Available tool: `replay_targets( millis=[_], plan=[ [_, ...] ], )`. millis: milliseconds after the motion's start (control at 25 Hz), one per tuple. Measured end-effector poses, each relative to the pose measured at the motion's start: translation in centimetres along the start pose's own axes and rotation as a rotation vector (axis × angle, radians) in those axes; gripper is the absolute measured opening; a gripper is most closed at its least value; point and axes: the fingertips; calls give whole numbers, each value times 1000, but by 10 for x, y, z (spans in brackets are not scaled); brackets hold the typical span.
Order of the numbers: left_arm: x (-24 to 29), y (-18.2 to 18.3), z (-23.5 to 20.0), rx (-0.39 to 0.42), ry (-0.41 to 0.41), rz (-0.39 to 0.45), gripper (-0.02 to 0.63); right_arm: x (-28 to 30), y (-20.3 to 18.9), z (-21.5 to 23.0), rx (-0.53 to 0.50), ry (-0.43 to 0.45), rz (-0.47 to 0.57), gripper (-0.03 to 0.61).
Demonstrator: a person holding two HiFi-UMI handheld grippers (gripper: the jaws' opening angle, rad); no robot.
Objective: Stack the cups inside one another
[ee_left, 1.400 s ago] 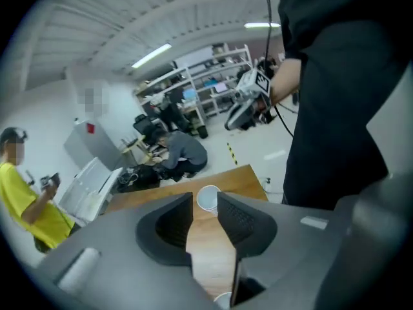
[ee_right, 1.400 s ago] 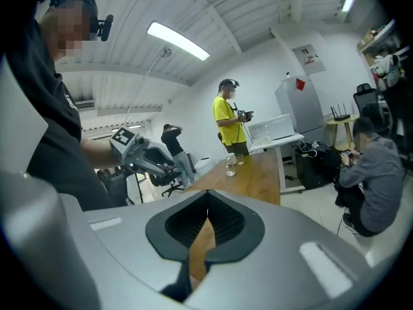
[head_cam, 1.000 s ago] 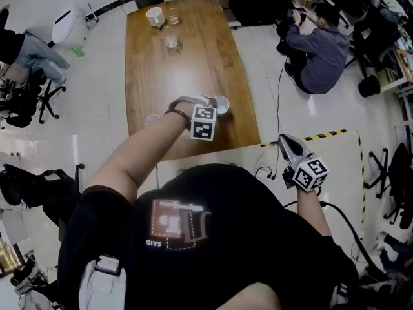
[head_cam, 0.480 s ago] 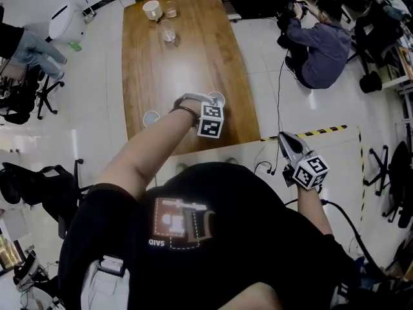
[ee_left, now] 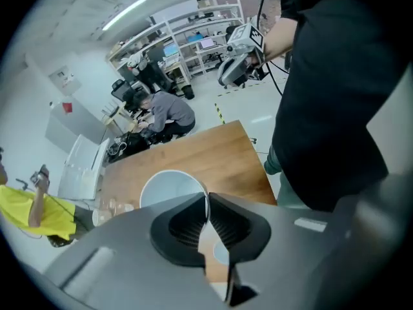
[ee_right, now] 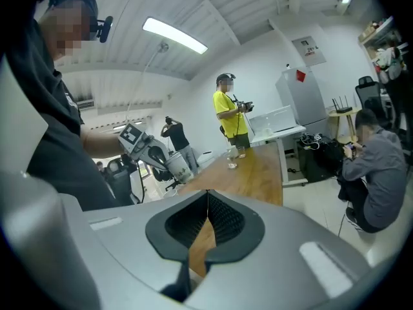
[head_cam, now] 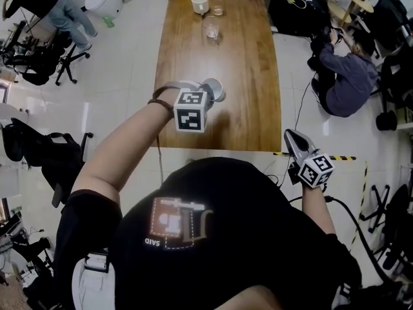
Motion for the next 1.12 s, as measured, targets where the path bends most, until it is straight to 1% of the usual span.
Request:
replay_targets(
  millis=[160,240,320,520,640,720,840,920,1000,1040,1120],
  plan=[
    [-28,-71,30,-88,-8,-89,17,40,7,-26,-41,76,-36,17],
    [-32,-95,48,-128,-19,-117,17,56,9,-36,-58,102,-45,16],
    [-31,-111,64,-156,-28,-131,17,68,11,-47,-74,123,-59,16],
    [-11,-128,82,-194,-38,-131,17,86,9,-66,-96,146,-96,16],
    [5,-133,82,-203,-33,-136,18,89,4,-71,-94,144,-108,16],
    [16,-135,80,-228,-34,-132,26,89,1,-70,-92,133,-114,17],
    [27,-139,77,-279,-36,-113,111,88,-2,-70,-90,125,-129,16],
    [22,-138,69,-308,-1,-93,132,87,-2,-69,-88,120,-123,17],
    [1,-135,49,-363,93,-39,132,85,1,-67,-86,116,-111,17],
    [-14,-133,37,-411,157,9,132,83,5,-67,-85,116,-105,17],
    [-53,-130,14,-535,293,143,132,82,14,-65,-85,115,-85,16]
  ],
)
Point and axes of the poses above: the fingertips, and each gripper's own axes: x forward along the fingers, z to its right, y out of its top, and after that the axes turned 8 degrees about x, right-handed
